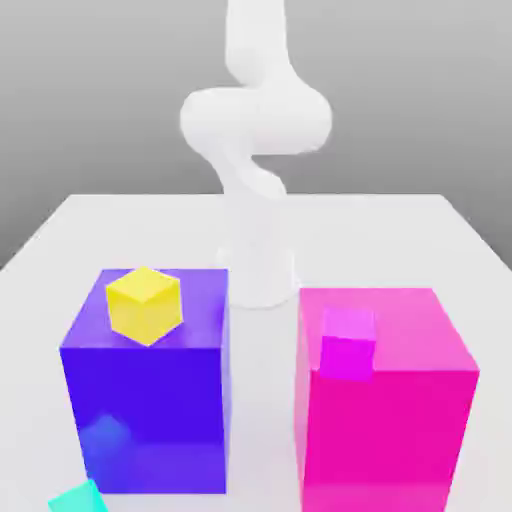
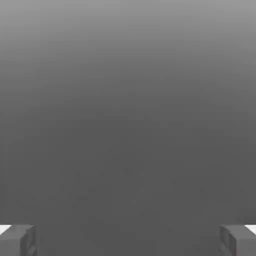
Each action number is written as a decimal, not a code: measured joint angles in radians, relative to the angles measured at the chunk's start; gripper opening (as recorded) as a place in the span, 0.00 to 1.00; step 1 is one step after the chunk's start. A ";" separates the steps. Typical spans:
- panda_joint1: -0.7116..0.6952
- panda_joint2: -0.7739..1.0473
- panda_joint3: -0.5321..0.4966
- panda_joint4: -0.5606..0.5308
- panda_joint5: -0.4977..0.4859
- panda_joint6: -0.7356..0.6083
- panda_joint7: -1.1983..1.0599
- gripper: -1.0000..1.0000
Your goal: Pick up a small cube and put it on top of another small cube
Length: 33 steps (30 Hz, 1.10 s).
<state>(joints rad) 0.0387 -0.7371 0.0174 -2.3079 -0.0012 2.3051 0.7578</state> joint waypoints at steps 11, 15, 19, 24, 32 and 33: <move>0.237 0.392 0.132 -0.131 -0.027 0.143 -0.294 0.50; 0.309 0.533 0.181 -0.207 -0.039 0.231 -0.414 0.50; 0.373 0.673 0.222 -0.308 -0.040 0.354 -0.553 0.50; 0.407 0.834 0.234 -0.412 -0.088 0.513 -0.657 0.50; 0.506 1.036 0.102 -0.385 -0.225 0.681 -0.565 0.00; 0.506 1.036 0.102 -0.385 -0.226 0.681 -0.565 0.00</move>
<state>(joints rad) 0.5444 0.2990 0.1193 -2.6932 -0.2268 2.9859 0.1933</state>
